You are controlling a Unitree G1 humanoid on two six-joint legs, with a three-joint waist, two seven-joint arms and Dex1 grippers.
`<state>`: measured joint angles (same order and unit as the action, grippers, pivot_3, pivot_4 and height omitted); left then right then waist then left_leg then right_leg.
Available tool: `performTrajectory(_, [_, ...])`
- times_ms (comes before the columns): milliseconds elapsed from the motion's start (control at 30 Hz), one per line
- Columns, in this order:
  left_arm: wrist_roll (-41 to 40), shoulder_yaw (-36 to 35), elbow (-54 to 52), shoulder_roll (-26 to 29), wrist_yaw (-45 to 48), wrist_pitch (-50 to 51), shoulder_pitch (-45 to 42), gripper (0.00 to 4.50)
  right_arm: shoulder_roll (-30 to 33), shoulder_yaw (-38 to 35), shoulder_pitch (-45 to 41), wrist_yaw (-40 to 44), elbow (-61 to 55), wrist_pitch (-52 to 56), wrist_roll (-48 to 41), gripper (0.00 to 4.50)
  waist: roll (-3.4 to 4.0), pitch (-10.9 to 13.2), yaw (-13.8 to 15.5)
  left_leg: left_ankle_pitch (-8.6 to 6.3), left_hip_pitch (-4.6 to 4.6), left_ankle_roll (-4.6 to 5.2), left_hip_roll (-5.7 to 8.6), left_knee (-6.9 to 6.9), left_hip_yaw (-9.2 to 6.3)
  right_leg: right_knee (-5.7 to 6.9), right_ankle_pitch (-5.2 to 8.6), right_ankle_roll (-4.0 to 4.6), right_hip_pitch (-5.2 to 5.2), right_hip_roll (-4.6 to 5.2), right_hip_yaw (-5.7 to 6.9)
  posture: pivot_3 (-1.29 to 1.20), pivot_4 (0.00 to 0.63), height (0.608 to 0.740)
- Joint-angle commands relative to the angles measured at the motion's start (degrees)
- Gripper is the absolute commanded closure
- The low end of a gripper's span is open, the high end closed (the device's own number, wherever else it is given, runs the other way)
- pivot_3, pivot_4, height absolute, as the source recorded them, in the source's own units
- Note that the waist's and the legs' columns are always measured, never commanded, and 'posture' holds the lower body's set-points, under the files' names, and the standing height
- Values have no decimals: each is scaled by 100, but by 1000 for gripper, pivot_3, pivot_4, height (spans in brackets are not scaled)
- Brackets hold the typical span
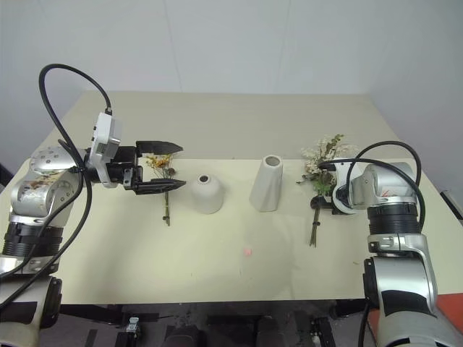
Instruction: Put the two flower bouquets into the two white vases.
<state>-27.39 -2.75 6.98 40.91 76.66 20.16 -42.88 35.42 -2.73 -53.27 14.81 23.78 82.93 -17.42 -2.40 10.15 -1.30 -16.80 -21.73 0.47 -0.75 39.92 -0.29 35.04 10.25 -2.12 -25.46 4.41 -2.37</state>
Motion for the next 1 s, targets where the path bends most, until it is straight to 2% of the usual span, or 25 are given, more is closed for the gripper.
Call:
performTrajectory(33, [-74,-69,-104,71,56,-31,-56,0,18,-71,-41,135,-232,-165,26,2002,0,0,-13,0,0,0,0,0,0,1,0,0,0,0,0,0,150,740])
performTrajectory(267, [0,-45,6,45,71,-103,-95,0,-3,-229,104,158,-745,3,29,4270,1,0,-54,0,0,0,0,0,-1,1,0,0,0,0,0,0,150,740])
performTrajectory(433, [-6,-88,6,42,-2,-91,-1,0,-143,-854,808,-359,-2239,-375,247,4272,2,-1,-47,0,-5,0,0,0,-4,2,0,0,-4,1,2,0,150,740])
performTrajectory(500, [-60,-170,13,10,-149,7,42,0,-126,-929,1331,-442,-3121,-1120,390,4272,3,-1,-42,0,-11,0,1,1,-5,6,0,0,-11,1,2,0,150,740])
performTrajectory(600, [-106,-225,59,-17,-286,133,124,0,-503,-1293,1850,-585,-4277,-2652,444,4272,3,-2,-43,1,-35,-1,2,11,-4,21,-1,-1,-41,2,-1,0,150,740])
performTrajectory(700, [-65,-181,99,-9,-277,146,191,0,-941,-1571,1951,-399,-4908,-3660,112,4272,4,-1,-133,8,-45,-13,1,16,-1,42,-6,3,-66,0,-10,0,150,740])
performTrajectory(833, [-17,-147,227,0,-240,114,39,0,-1633,-1821,1596,-120,-5345,-3929,-919,4272,5,-2,-140,10,-23,-16,-3,15,-1,76,-7,6,-63,-7,-12,0,150,740])
performTrajectory(1000, [37,-109,431,20,-146,41,-157,0,-1840,-1563,1478,72,-5390,-4316,-1258,4272,6,-3,-109,12,-23,-18,-2,16,-4,80,-7,8,-62,-6,-9,0,150,740])
